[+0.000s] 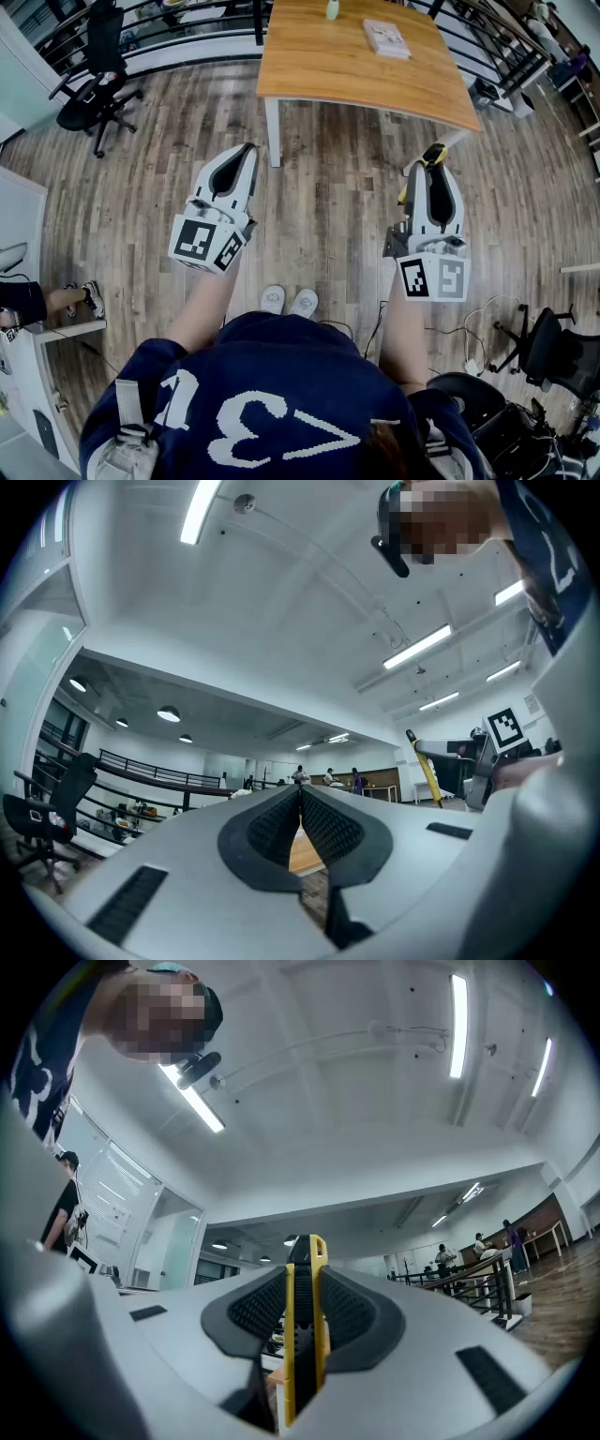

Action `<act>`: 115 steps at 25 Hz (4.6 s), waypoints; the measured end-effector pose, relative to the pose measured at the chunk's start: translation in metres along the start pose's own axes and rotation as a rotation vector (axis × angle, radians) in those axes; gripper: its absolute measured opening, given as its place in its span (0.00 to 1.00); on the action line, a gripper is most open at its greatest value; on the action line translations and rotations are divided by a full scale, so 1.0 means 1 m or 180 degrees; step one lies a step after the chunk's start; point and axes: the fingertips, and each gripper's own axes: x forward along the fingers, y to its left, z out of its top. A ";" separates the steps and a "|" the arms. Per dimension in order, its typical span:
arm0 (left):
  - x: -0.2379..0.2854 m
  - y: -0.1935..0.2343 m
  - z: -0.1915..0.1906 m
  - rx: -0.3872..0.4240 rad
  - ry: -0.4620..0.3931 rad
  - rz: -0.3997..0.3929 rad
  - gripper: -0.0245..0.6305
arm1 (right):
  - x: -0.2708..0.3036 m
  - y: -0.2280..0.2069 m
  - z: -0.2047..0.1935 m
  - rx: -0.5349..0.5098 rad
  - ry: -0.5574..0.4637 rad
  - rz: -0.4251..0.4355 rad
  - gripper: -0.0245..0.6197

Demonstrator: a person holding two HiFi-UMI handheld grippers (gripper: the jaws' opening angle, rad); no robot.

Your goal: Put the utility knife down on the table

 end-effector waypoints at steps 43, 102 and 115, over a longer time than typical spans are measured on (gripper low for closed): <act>0.246 0.176 -0.041 0.0010 -0.0087 -0.0359 0.07 | 0.244 -0.077 -0.053 0.0134 -0.0331 -0.0417 0.23; 0.562 0.265 -0.292 -0.0420 0.0937 -0.0036 0.07 | 0.496 -0.288 -0.513 0.0622 0.2581 -0.0186 0.23; 0.556 0.263 -0.303 -0.0380 0.1064 -0.0096 0.07 | 0.472 -0.296 -0.575 0.0280 0.3339 -0.0356 0.26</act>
